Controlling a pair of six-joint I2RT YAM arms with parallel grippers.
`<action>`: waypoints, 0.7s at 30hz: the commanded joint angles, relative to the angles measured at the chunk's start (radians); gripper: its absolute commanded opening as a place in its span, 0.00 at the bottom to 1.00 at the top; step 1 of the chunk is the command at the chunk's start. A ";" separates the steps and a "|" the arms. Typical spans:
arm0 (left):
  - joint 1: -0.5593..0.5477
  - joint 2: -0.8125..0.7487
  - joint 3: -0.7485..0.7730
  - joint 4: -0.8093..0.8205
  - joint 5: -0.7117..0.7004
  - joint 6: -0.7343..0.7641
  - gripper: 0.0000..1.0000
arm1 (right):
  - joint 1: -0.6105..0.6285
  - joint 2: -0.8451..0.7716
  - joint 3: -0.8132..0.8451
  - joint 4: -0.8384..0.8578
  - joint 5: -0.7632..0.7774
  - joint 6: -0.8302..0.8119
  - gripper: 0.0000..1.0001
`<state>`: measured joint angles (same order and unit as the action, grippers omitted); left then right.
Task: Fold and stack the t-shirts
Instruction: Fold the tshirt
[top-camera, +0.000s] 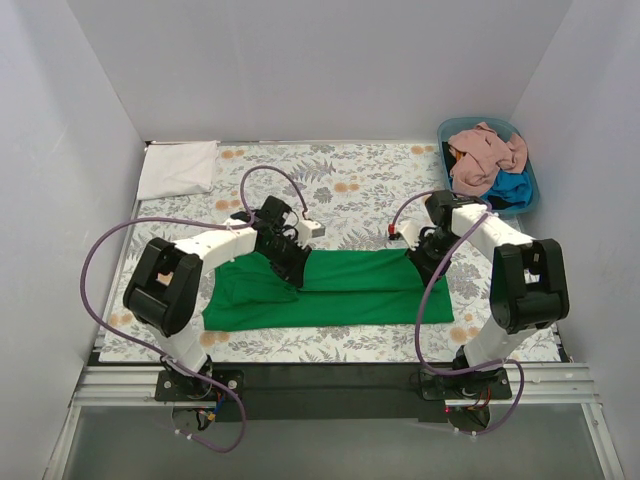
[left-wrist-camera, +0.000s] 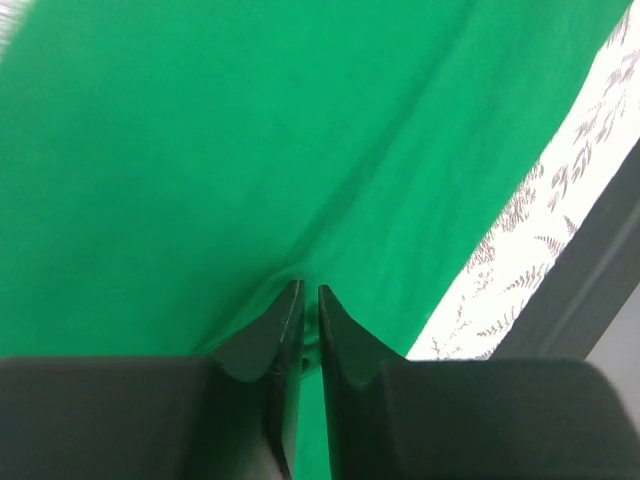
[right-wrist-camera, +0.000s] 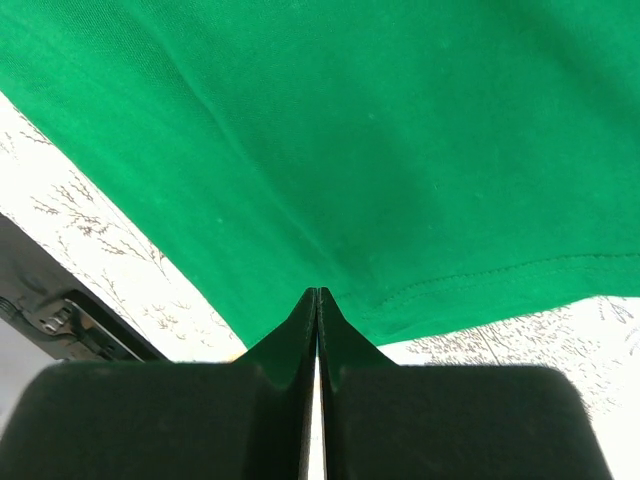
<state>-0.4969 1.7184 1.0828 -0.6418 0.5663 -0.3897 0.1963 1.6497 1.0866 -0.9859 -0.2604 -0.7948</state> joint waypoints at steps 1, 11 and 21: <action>-0.028 -0.029 -0.044 -0.004 -0.034 0.021 0.09 | -0.011 0.022 0.032 -0.014 -0.033 0.023 0.02; -0.022 -0.137 -0.026 -0.044 -0.108 -0.004 0.12 | -0.012 0.058 0.147 -0.027 -0.091 0.052 0.04; 0.242 -0.307 -0.112 -0.108 -0.138 -0.074 0.21 | 0.011 0.147 0.148 0.035 -0.077 0.083 0.04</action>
<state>-0.3317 1.3766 1.0370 -0.7025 0.4454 -0.4427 0.1928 1.7885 1.2327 -0.9714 -0.3355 -0.7300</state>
